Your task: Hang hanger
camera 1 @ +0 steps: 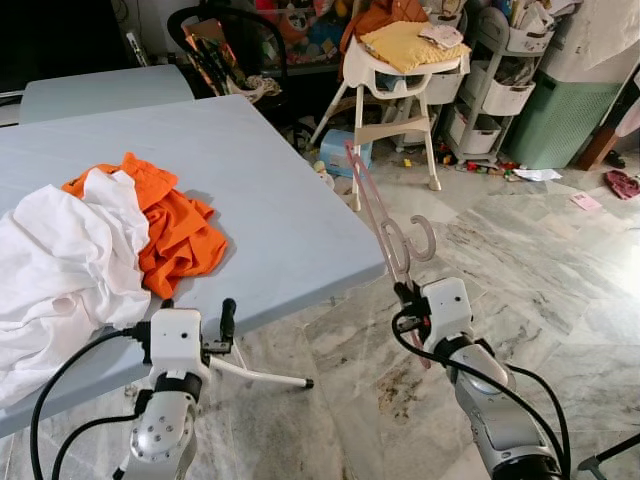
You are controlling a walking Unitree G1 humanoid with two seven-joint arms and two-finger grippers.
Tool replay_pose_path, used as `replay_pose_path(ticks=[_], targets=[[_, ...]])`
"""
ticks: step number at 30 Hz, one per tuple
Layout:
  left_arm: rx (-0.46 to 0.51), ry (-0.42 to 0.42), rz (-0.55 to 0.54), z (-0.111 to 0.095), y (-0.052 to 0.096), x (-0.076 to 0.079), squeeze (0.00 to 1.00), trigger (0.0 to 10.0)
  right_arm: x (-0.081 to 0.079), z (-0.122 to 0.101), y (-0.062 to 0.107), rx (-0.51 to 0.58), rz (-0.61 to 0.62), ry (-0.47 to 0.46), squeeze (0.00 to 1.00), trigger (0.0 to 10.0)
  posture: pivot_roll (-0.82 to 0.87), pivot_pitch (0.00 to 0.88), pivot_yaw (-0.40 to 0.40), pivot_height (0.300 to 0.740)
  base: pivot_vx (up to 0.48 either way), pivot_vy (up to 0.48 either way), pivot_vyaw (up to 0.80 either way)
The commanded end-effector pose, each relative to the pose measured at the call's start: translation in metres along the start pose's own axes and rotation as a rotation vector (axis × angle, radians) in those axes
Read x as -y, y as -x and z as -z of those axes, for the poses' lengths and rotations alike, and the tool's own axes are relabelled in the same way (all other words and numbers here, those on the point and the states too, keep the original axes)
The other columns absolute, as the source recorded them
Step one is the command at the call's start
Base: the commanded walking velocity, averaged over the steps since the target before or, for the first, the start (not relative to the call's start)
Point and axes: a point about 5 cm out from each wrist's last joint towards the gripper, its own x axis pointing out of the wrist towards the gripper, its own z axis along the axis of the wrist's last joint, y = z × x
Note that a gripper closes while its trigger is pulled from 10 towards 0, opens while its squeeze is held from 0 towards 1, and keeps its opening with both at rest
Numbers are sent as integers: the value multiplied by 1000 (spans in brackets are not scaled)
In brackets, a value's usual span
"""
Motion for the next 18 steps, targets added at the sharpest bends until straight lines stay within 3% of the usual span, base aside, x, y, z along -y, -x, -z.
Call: replay_pose_path(ticks=[1, 10, 18], targets=[[-8, -5, -7, 0, -3, 0, 0, 10000, 4, -6, 0, 17, 18, 0, 0, 10000, 8, 0, -41, 740, 0, 0, -625], [-9, 12, 21, -2, -8, 3, 0, 10000, 6, -5, 2, 3, 79, -8, 0, 10000, 0, 0, -21, 740, 0, 0, -562], [-26, 14, 35, -1, -12, 3, 0, 10000, 7, 1, 5, -20, 101, -12, 0, 10000, -11, 0, -15, 740, 0, 0, -800]])
